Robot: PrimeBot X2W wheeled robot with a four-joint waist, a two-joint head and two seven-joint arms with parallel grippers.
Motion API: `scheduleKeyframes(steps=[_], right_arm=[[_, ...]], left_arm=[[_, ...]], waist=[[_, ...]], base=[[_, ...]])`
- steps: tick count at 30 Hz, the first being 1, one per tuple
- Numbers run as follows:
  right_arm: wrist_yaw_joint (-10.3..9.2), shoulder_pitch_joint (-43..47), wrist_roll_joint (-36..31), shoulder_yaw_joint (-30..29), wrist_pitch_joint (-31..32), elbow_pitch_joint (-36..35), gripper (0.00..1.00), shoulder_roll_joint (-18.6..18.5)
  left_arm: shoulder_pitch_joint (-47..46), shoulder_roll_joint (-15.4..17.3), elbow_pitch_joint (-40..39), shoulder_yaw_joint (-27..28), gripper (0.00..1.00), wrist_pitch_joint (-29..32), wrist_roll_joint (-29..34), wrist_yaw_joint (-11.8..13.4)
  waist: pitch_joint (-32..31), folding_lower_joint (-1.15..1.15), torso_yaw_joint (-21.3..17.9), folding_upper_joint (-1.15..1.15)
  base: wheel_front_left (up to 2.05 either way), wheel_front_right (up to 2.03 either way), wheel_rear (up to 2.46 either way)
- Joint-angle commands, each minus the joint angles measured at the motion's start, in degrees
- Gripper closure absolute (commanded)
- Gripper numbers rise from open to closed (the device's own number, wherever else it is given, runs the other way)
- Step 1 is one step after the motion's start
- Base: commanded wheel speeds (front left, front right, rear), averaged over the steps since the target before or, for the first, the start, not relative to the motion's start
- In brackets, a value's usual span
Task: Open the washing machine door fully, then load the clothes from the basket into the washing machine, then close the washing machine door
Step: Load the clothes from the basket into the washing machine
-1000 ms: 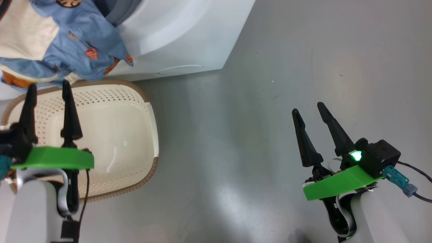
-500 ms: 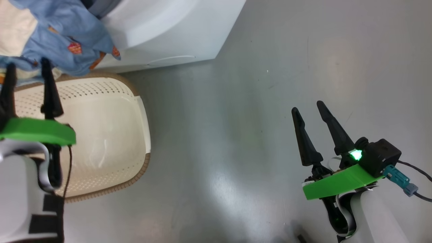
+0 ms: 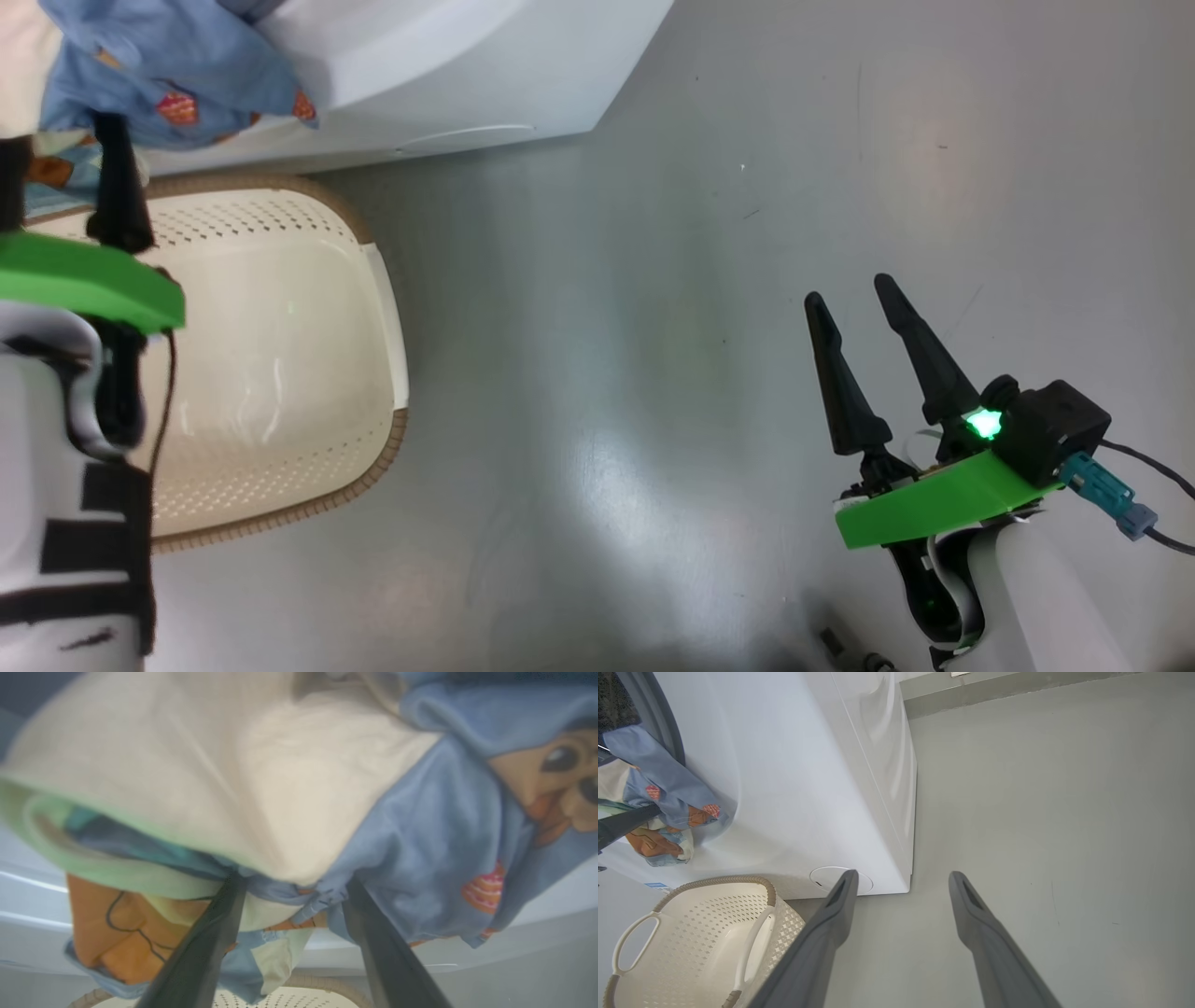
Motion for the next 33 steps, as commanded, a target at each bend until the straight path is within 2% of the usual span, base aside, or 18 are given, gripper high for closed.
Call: scheduleKeyframes(steps=[1, 4, 5, 6, 7, 8, 20, 33], right_arm=[[0.17, 0.24, 0.55, 1.55, -0.27, -1.27, 0.00, 0.35], [0.17, 0.02, 0.82, 1.73, -0.27, -1.11, 0.00, 0.35], [0.17, -0.02, 0.92, 1.77, -0.27, -1.04, 0.00, 0.35], [0.17, -0.07, 1.01, 1.78, -0.27, -0.96, 0.00, 0.35], [0.17, -0.10, 1.08, 1.79, -0.27, -0.91, 0.00, 0.35], [0.17, -0.13, 1.16, 1.79, -0.27, -0.89, 0.00, 0.35], [0.17, -0.05, 1.27, 1.29, -0.27, -0.38, 0.00, 0.36], [0.17, 0.64, 1.41, 1.09, -0.27, -0.08, 0.00, 0.36]], left_arm=[[-0.63, 2.58, -0.72, 1.67, 0.00, 0.43, -0.59, 0.11], [-2.04, 2.80, -0.19, 1.71, 0.00, 0.98, -1.31, -0.08], [-2.30, 2.83, -0.04, 1.67, 0.20, 1.08, -1.60, -0.23], [-2.52, 2.72, 0.07, 1.78, 0.58, 1.05, -2.15, -0.41], [-2.67, 2.66, 0.20, 1.87, 0.85, 1.00, -2.62, -0.57], [-2.76, 2.74, 0.23, 1.67, 1.00, 0.81, -2.77, -0.79], [-1.62, 3.51, -0.61, -1.62, 1.00, -3.74, -1.88, -1.94], [3.80, 3.01, -6.13, -4.72, 1.00, -2.22, -0.24, -1.13]], waist=[[0.21, 0.00, -0.10, 0.00], [0.49, 0.00, -0.23, 0.00], [0.52, 0.00, -0.27, 0.00], [0.52, 0.00, -0.30, 0.00], [0.50, 0.00, -0.31, 0.00], [0.46, 0.00, -0.30, 0.00], [-1.60, 0.00, 1.00, 0.00], [-4.08, 0.00, 2.20, 0.00]], base=[[0.00, 0.00, 0.00], [0.00, 0.00, 0.00], [0.00, 0.00, 0.00], [0.00, 0.00, 0.00], [0.00, 0.00, 0.00], [0.00, 0.00, 0.00], [0.00, 0.00, 0.00], [0.00, 0.00, 0.00]])
